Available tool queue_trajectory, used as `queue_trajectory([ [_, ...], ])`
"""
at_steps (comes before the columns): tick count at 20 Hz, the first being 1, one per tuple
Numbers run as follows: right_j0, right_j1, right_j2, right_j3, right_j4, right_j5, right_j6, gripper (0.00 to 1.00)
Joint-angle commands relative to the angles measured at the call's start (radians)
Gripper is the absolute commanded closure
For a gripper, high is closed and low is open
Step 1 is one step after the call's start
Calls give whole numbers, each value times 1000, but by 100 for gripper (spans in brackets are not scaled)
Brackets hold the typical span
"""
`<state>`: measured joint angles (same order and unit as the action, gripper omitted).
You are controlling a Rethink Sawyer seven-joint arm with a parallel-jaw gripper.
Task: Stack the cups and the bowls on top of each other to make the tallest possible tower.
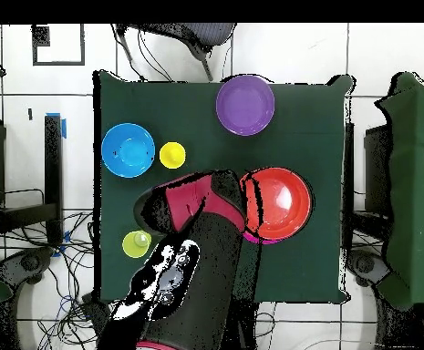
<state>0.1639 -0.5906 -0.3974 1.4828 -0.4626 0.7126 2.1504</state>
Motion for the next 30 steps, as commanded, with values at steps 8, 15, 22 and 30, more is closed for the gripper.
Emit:
queue_trajectory([
  [8, -29, 34, 149, -8, -39, 152, -183, 100],
  [15, -34, 33, 155, -5, -44, 165, -177, 100],
  [22, -35, 23, 162, 18, -57, 145, -169, 100],
  [30, -38, 19, 164, 26, -66, 125, -167, 100],
])
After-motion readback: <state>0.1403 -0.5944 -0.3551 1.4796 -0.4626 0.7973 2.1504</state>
